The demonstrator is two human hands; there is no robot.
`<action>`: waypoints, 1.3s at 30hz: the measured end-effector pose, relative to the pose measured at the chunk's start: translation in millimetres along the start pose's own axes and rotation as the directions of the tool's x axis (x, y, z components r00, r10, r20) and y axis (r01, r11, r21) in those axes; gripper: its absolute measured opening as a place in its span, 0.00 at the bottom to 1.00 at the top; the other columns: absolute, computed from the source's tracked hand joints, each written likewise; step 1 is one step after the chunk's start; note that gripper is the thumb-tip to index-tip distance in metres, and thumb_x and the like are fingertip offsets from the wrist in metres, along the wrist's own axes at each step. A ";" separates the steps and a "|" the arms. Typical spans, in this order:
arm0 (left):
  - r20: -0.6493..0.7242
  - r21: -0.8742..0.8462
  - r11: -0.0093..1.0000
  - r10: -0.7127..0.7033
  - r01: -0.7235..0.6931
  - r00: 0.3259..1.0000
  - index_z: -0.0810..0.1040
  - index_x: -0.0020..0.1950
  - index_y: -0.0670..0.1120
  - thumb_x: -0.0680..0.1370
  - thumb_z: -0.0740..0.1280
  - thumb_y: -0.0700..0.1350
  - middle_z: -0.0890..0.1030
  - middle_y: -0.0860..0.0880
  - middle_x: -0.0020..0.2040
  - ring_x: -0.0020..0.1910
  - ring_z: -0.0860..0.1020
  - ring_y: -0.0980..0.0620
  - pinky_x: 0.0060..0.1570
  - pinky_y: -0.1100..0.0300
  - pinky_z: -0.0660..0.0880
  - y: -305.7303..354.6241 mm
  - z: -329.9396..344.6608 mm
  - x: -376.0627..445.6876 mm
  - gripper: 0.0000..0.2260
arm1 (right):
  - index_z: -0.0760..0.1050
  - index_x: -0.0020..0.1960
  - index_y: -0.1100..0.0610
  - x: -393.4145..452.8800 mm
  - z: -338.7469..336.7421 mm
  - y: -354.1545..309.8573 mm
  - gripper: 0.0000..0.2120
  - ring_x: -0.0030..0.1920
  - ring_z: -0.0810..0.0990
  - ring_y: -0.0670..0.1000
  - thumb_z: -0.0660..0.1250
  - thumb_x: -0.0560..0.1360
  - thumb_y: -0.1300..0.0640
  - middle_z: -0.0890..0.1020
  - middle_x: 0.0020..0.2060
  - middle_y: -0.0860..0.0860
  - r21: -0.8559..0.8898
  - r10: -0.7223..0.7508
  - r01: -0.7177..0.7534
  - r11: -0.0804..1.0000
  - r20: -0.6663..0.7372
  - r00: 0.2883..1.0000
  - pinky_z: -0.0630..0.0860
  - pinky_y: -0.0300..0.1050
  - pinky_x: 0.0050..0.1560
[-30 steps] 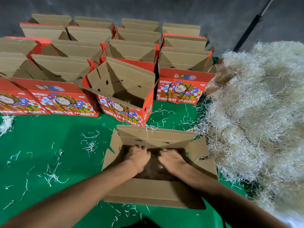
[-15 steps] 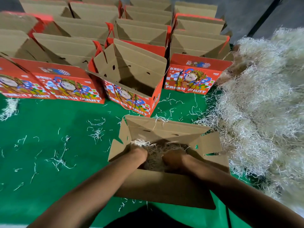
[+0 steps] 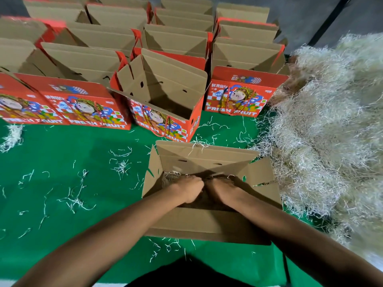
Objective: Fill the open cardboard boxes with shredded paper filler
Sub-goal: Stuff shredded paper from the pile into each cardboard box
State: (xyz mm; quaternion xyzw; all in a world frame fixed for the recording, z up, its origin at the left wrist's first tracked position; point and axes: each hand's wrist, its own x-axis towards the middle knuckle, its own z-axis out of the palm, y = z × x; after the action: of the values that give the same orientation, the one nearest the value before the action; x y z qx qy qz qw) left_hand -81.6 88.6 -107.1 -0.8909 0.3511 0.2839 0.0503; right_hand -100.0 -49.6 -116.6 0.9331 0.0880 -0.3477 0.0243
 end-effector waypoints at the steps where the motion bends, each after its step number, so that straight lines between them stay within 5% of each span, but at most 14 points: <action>1: 0.061 -0.006 1.000 0.001 -0.001 0.998 0.76 0.64 0.38 0.80 0.62 0.36 0.77 0.40 0.64 0.64 0.76 0.43 0.64 0.50 0.72 2.2 5.1 0.4 0.13 | 0.72 0.72 0.55 0.6 3.4 0.3 0.20 0.70 0.72 0.58 0.58 0.83 0.50 0.74 0.71 0.58 -0.034 -0.020 0.021 0.999 0.020 1.000 0.67 0.51 0.72; 4: 0.238 0.156 0.987 -0.015 -0.023 0.971 0.73 0.68 0.37 0.81 0.59 0.34 0.71 0.38 0.72 0.71 0.69 0.42 0.72 0.47 0.65 2.7 21.9 8.0 0.15 | 0.69 0.73 0.55 -0.1 14.0 7.5 0.22 0.73 0.69 0.59 0.61 0.82 0.49 0.71 0.73 0.58 -0.059 -0.042 0.046 0.997 0.072 0.996 0.66 0.55 0.73; 8: 0.244 0.328 0.937 0.041 -0.122 0.969 0.71 0.72 0.40 0.81 0.60 0.37 0.57 0.42 0.80 0.80 0.49 0.48 0.77 0.45 0.52 2.0 19.4 19.8 0.18 | 0.74 0.68 0.57 -3.7 20.6 17.5 0.19 0.68 0.74 0.58 0.64 0.80 0.51 0.76 0.68 0.58 -0.005 -0.086 0.087 0.996 0.099 0.991 0.68 0.50 0.71; 14: 0.153 0.460 0.887 -0.127 0.043 0.980 0.74 0.71 0.47 0.83 0.60 0.44 0.70 0.45 0.73 0.75 0.61 0.46 0.70 0.45 0.63 -3.9 24.8 26.2 0.17 | 0.73 0.70 0.60 -9.2 14.9 17.8 0.23 0.68 0.74 0.58 0.65 0.80 0.47 0.75 0.68 0.59 0.030 -0.057 0.054 0.998 0.131 0.990 0.69 0.46 0.66; 18: 0.188 0.471 0.872 -0.246 0.133 0.951 0.72 0.73 0.48 0.83 0.60 0.44 0.66 0.44 0.75 0.75 0.60 0.43 0.65 0.42 0.64 -15.7 30.3 21.7 0.18 | 0.75 0.68 0.58 -12.7 16.2 16.4 0.22 0.66 0.76 0.58 0.62 0.80 0.46 0.77 0.67 0.57 -0.048 -0.027 0.040 0.998 0.257 0.966 0.73 0.50 0.65; 22: 0.226 0.553 0.827 -0.267 0.102 0.937 0.62 0.78 0.50 0.82 0.63 0.48 0.54 0.45 0.80 0.79 0.51 0.43 0.73 0.42 0.55 -17.5 38.4 19.9 0.25 | 0.74 0.68 0.53 -18.3 16.9 11.5 0.21 0.67 0.75 0.59 0.56 0.82 0.44 0.77 0.67 0.55 -0.133 0.029 0.009 0.991 0.277 0.961 0.74 0.59 0.63; 25: 0.158 0.410 0.896 -0.253 0.170 0.955 0.67 0.75 0.47 0.80 0.64 0.46 0.62 0.43 0.77 0.76 0.59 0.41 0.72 0.44 0.59 -14.0 32.3 16.3 0.23 | 0.78 0.61 0.56 -21.2 18.1 16.2 0.15 0.60 0.79 0.59 0.62 0.80 0.49 0.81 0.58 0.55 -0.198 0.019 0.031 0.980 0.245 0.969 0.75 0.55 0.56; 28: 0.023 0.278 0.946 -0.177 0.164 0.984 0.74 0.70 0.45 0.77 0.70 0.39 0.74 0.42 0.67 0.66 0.74 0.40 0.62 0.44 0.73 -6.2 19.6 10.4 0.21 | 0.79 0.52 0.57 -18.2 15.6 17.4 0.08 0.47 0.80 0.55 0.67 0.78 0.53 0.80 0.46 0.55 -0.077 -0.041 0.043 0.996 0.029 0.999 0.78 0.51 0.55; 31: -0.019 0.215 0.971 -0.100 0.101 0.995 0.74 0.68 0.42 0.73 0.72 0.36 0.76 0.41 0.65 0.63 0.76 0.40 0.58 0.46 0.76 6.0 13.2 7.2 0.23 | 0.78 0.60 0.57 -14.3 0.7 4.7 0.12 0.60 0.79 0.58 0.67 0.78 0.58 0.81 0.58 0.56 -0.008 0.004 -0.004 1.000 -0.059 0.998 0.74 0.51 0.60; 36: 0.212 0.077 0.983 -0.178 0.165 0.961 0.77 0.65 0.42 0.79 0.64 0.36 0.77 0.42 0.64 0.63 0.76 0.42 0.66 0.45 0.72 -5.5 28.9 0.5 0.14 | 0.69 0.73 0.62 -1.6 13.9 10.5 0.19 0.70 0.72 0.57 0.57 0.84 0.56 0.73 0.71 0.60 0.000 0.130 -0.131 0.991 0.114 0.985 0.67 0.46 0.70; 39: 0.305 -0.034 0.982 -0.168 0.187 0.937 0.73 0.69 0.39 0.80 0.61 0.34 0.74 0.40 0.67 0.64 0.75 0.43 0.67 0.50 0.71 -20.2 33.1 -4.3 0.17 | 0.48 0.80 0.62 3.1 19.8 19.8 0.43 0.79 0.55 0.58 0.69 0.77 0.46 0.56 0.79 0.59 -0.022 0.206 -0.205 0.978 0.195 0.959 0.51 0.48 0.78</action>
State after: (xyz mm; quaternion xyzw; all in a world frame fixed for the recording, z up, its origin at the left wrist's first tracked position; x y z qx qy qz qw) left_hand -86.5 115.9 -134.6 -0.8663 0.2485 0.4214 0.1005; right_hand -106.9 -70.7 -133.8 0.8985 -0.0118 -0.4333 0.0695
